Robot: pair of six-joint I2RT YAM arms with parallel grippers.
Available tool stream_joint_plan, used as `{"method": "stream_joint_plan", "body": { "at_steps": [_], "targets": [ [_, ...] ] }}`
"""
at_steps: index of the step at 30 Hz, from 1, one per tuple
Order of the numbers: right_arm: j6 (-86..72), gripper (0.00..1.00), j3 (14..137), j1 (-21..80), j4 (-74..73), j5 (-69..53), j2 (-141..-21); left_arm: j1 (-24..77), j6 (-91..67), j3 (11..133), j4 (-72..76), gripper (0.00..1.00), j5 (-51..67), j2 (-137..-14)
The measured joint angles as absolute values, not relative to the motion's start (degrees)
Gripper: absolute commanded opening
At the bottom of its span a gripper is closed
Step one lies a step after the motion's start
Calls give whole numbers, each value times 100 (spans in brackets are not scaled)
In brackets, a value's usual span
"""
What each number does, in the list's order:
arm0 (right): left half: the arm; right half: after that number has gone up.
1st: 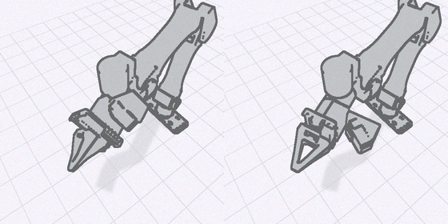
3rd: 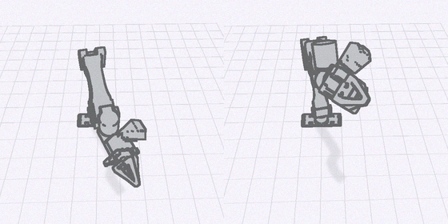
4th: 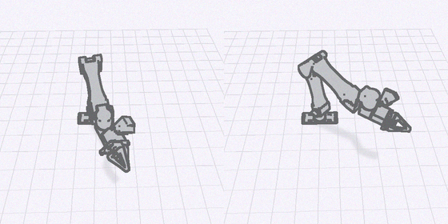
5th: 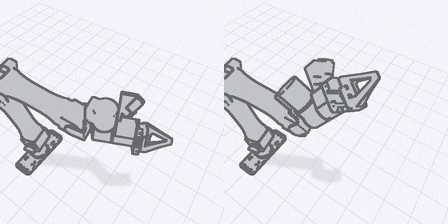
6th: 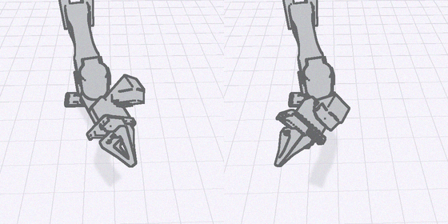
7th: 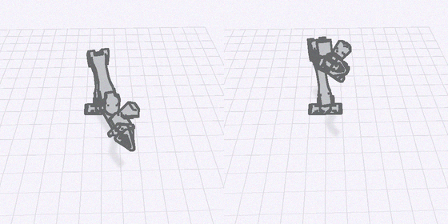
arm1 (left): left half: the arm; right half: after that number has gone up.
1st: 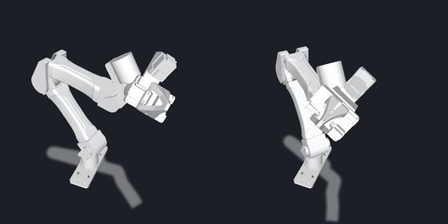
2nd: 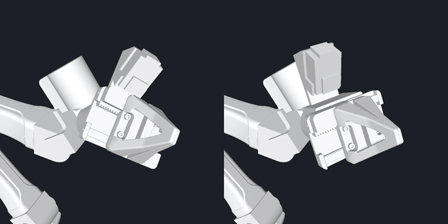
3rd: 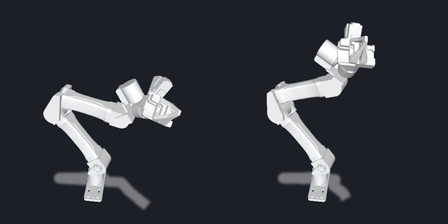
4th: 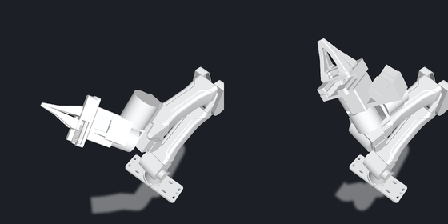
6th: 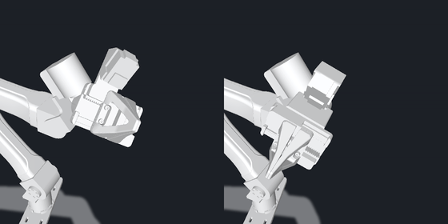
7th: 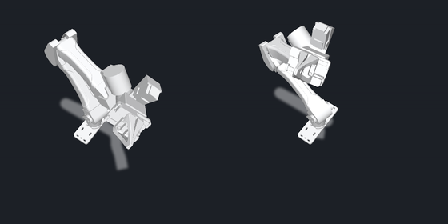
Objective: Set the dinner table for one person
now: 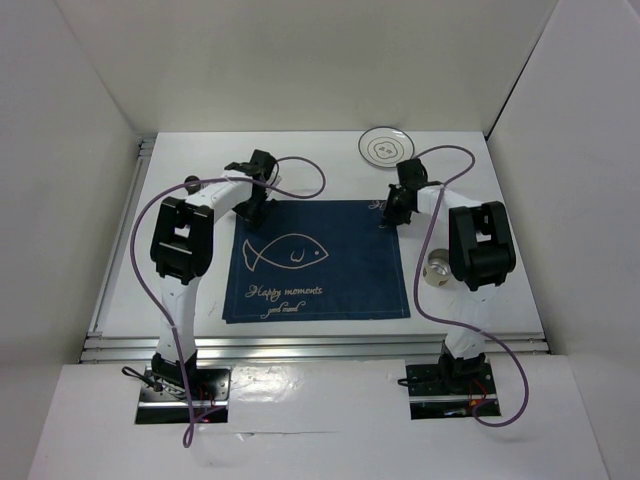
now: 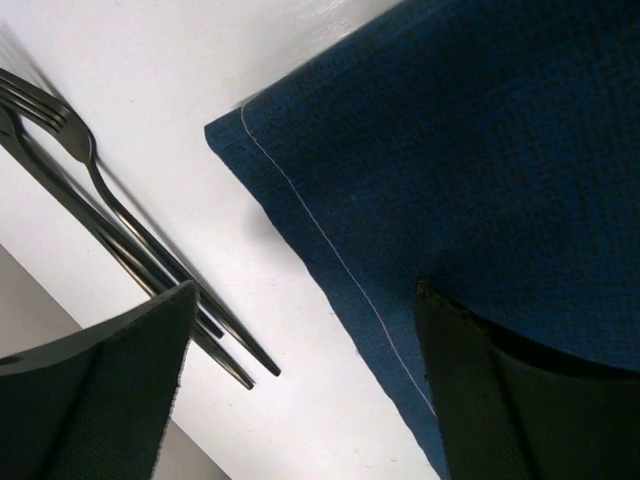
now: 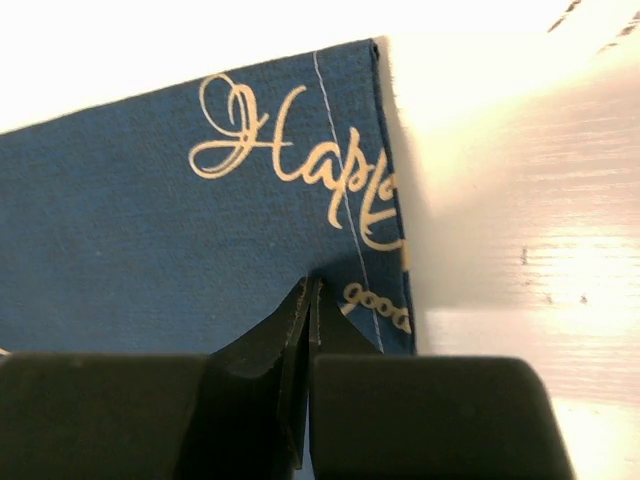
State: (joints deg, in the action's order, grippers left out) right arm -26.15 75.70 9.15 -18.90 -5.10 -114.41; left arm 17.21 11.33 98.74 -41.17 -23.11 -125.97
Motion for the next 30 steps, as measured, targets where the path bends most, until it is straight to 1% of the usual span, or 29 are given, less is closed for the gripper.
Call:
{"method": "stream_joint_plan", "body": {
  "at_steps": [1,2,3,4,5,6,7,8,10,11,12,16,20,22,26,30],
  "targets": [
    [-2578,10,7577,913,-1909,-506,-11432,1717,1131,9878,-4123,100,-2322,-12597],
    [-2528,20,7577,910,-1944,-491,-11417,1712,1103,9894,-4130,100,-2351,-12595],
    [-2491,37,7577,910,-1992,-484,-11382,1706,1072,9918,-4150,100,-2349,-12595],
    [-2456,48,7577,910,-2032,-482,-11345,1699,1044,9926,-4156,100,-2340,-12595],
    [-2379,57,7577,906,-2069,-482,-11281,1697,1026,9937,-4174,100,-2335,-12595],
    [-2349,63,7577,902,-2088,-482,-11209,1695,1011,9942,-4180,100,-2329,-12595],
    [-2303,71,7599,888,-2121,-497,-11131,1695,1004,9944,-4185,100,-2329,-12595],
    [-2294,75,7638,873,-2154,-519,-11063,1695,1002,9944,-4185,100,-2329,-12591],
    [-2307,77,7773,788,-2185,-628,-10914,1695,950,9944,-4187,100,-2335,-12584],
    [-2333,82,7830,718,-2169,-731,-10833,1695,888,9944,-4189,100,-2333,-12571],
    [-2440,84,7874,613,-2137,-882,-10750,1693,849,9942,-4182,100,-2320,-12556],
    [-3050,85,7900,21,-1686,-1402,-10534,1678,714,9828,-4132,100,-2268,-12324],
    [-3721,85,7946,-499,-1046,-1721,-10669,1599,711,9404,-4071,100,-2073,-11611],
    [-3983,84,8211,-569,-926,-1778,-10962,1505,718,9207,-4038,100,-1973,-11163],
    [-4383,80,9083,-517,-626,-1883,-11966,1253,746,8812,-3922,100,-1855,-10278],
    [-4759,74,9640,-502,-364,-1940,-12820,1063,755,8611,-3933,100,-1848,-9835]
  ]
}}
